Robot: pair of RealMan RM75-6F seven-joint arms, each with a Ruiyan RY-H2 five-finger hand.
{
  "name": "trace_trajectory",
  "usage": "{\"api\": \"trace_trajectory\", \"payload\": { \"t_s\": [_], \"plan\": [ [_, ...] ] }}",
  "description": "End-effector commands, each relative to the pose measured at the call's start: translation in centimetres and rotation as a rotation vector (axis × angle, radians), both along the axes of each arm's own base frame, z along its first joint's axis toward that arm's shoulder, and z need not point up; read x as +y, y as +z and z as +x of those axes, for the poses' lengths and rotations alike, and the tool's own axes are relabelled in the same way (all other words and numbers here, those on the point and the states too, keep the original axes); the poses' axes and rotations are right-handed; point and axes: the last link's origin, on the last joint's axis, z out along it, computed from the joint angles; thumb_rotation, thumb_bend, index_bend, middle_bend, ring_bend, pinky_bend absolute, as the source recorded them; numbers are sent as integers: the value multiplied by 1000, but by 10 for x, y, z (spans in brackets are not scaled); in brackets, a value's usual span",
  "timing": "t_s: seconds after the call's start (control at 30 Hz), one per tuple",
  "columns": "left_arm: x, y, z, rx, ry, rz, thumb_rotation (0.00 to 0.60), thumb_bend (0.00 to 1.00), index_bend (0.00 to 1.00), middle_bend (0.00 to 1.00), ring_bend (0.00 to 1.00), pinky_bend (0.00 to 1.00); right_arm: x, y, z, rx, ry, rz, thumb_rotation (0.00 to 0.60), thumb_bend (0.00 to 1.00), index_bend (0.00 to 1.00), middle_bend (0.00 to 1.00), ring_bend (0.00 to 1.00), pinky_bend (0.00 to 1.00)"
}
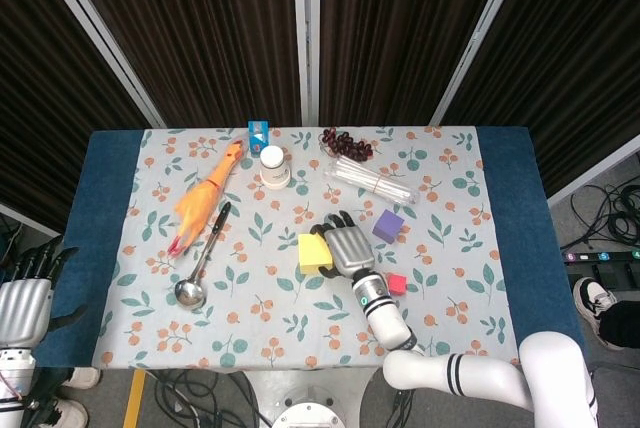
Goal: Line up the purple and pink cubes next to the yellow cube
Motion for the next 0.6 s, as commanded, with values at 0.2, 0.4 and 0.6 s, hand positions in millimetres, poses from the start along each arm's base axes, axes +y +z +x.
{"api": "trace_trajectory", "payload": {
  "t_s": [0.2, 0.4, 0.6],
  "plan": [
    [0, -1, -2, -5, 0, -1, 600, 16, 235, 170, 121, 122, -9, 12, -3, -28, -54, -92, 600, 176, 415, 386, 161, 44],
    [0, -2, -3, -8, -1, -3, 600, 16, 235, 170, 121, 122, -11, 6, -3, -7, -69, -79, 600, 176, 415, 384, 151, 44],
    [0, -2, -5, -11, 5, -6, 600, 16, 235, 170, 121, 122, -10, -2, -1, 6, -88, -84, 600, 176, 399, 359, 136, 35]
  ]
}}
